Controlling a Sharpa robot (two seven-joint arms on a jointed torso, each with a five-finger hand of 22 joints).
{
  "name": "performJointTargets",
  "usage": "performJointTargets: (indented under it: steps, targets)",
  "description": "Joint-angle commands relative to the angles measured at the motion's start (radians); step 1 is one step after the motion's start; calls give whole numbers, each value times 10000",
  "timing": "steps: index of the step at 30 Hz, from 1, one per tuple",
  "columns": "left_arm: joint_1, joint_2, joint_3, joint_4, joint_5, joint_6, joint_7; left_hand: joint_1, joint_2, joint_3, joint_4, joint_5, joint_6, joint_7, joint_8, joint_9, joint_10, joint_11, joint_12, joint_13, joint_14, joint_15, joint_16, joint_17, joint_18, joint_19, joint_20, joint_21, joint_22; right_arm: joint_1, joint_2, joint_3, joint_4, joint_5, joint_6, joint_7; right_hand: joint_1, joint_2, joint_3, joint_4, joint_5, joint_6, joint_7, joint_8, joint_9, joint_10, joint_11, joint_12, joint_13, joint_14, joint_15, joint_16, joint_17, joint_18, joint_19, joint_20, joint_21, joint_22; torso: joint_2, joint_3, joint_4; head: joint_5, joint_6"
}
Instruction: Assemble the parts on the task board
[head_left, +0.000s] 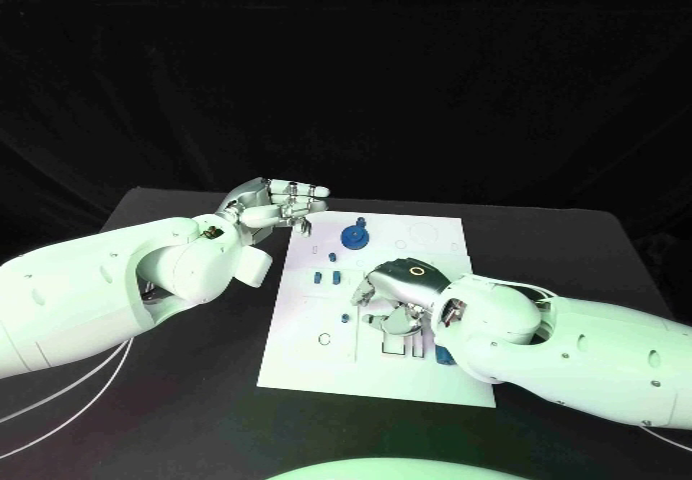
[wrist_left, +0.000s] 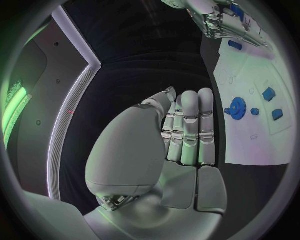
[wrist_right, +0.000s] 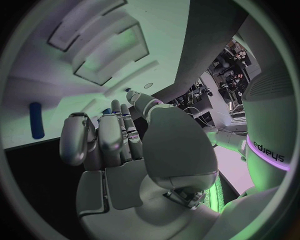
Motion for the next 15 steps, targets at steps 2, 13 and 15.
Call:
performJointTargets:
  steps: [2, 13, 15]
  targets:
    - [7, -39, 5, 25, 33, 231, 52, -47, 71, -40, -31, 19, -56, 37, 6, -15, -76, 12, 41, 12, -41, 11, -35, -15, 179, -52, 10, -67, -19, 362, -549, 56, 221, 850, -52, 85, 48, -44, -100, -18, 50, 87, -48, 66, 3, 111, -71, 113, 23, 110, 17, 19, 38, 123, -31, 13, -5, 979, -3, -11, -9, -95, 57]
    - [6, -89, 2, 32, 35, 254, 75, -58, 69, -52, -28, 18, -61, 39, 7, -18, -82, 14, 44, 15, -45, 14, -38, -18, 179, -55, 13, -76, -26, 916, -1496, 90, 29, 638, 643, 237, -104, -306, -1189, 95, 445, -122, -324, 4, -86, -357, -129, 209, 17, 84, -28, 16, -106, 211, -236, -42, -501, 760, 0, 3, -8, -169, 115]
    - [6, -83, 1, 31, 36, 260, 77, -58, 69, -52, -28, 18, -61, 39, 7, -18, -82, 14, 44, 15, -45, 14, -38, -18, 179, -55, 13, -76, -26, 892, -1488, 89, -61, 488, 697, 231, -56, -280, -1334, 106, 441, -165, -341, 2, -99, -428, -117, 241, 19, 67, -22, -19, -169, 227, -276, -36, -598, 715, 1, 1, 0, -171, 113]
